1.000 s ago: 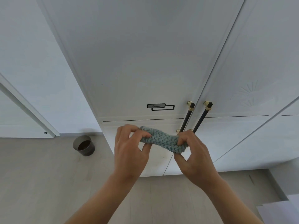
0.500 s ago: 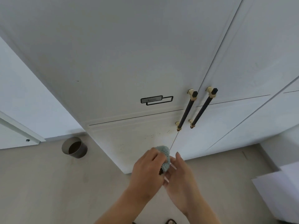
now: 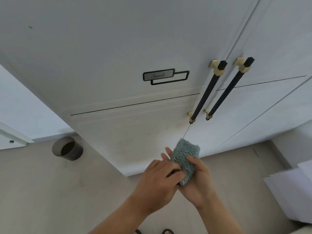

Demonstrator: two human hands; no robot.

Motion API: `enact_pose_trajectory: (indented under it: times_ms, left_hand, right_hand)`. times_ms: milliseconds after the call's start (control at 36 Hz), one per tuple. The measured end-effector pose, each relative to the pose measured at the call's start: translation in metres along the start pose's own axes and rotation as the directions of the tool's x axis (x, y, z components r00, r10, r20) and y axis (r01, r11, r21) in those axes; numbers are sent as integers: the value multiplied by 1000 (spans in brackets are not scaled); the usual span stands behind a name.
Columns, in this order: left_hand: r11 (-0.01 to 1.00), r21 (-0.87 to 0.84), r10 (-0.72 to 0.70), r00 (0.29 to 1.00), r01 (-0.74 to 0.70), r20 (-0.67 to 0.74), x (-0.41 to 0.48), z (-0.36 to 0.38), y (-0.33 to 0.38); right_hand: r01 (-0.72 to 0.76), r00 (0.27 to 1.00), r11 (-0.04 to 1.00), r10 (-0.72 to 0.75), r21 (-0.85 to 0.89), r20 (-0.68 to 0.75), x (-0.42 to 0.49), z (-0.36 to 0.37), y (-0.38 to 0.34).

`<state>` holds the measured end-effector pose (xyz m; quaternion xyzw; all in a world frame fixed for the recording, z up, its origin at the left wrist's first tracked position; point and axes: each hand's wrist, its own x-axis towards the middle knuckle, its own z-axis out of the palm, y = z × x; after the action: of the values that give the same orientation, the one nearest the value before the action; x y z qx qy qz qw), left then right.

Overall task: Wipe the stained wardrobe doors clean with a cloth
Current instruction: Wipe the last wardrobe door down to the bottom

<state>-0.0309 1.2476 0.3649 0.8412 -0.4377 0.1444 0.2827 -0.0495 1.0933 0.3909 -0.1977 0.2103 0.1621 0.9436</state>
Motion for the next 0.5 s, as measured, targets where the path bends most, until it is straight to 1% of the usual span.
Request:
enact_pose_trajectory:
  times_ms: [83,194,306,361,417,444,500]
  left_hand:
    - [1000,5,11,1000,-11,-7,-11,34,-22]
    - [1000,5,22,996,-21,-82,-18,78,-47]
    - [993,31,114,982,-110,-153,-32,131,-81]
    - [988,48,155,975,-149,-158,-39,151,-103]
    - [984,-13,173,969,-178,-178,-51,170,-124]
    - [986,-42,147,963,-160,-228,-55,175,-130]
    - [991,-119,28,952,-67,-304,-61,181,-145]
  right_hand:
    - [52,999,999,-52,14,-8,31,-25,0]
    - [169,985,982,-171,-81,-25,63,-53,0]
    - [307,949,940,-315,-148,-31,101,-97,10]
    - [398,911,893,-412,-207,-24,118,-116,17]
    - [517,851,816,-521,-256,58,133,-133,27]
    - [590,805,752,-575,-294,143,144,-144,31]
    - [687,725,630,-630,-364,277,160,-161,40]
